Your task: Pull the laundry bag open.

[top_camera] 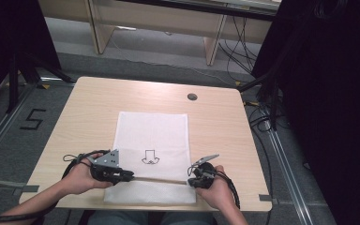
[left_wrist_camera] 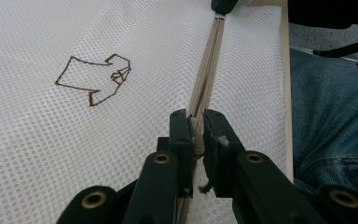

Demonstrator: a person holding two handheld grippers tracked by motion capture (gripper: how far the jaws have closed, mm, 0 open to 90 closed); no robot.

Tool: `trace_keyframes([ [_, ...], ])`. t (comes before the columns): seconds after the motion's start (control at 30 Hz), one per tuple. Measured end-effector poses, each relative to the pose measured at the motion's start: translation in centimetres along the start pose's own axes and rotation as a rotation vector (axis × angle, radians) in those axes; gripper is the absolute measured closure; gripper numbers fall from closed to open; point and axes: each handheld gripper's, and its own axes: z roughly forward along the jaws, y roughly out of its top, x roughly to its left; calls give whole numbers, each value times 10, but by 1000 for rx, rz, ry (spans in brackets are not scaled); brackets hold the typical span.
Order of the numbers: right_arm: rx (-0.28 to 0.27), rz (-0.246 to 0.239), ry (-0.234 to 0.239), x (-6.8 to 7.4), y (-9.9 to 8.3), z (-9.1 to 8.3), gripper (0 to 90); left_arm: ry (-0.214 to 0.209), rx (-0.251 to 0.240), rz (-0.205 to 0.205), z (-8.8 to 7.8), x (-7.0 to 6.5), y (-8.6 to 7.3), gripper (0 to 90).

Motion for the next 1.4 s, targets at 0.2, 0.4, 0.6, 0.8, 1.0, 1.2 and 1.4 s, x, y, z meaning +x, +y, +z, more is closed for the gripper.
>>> trace_keyframes([
  [0.2,2,5,0,0,0,0,900,5,13,-23,-1,1,0,820],
  [0.4,1,5,0,0,0,0,900,7,15,-29,-3,4,-2,820],
  [0.6,2,4,-2,1,0,0,900,12,12,-40,-7,5,-4,820],
  [0.8,7,16,-4,1,0,0,900,10,9,-48,-9,5,-5,820],
  [1.0,-1,7,-3,1,0,0,900,11,28,-45,-11,7,-6,820],
  [1.2,-1,6,-2,1,0,0,900,14,24,-59,-19,9,-15,820],
  [1.4,0,6,-5,1,0,0,900,23,30,-82,-24,9,-20,820],
])
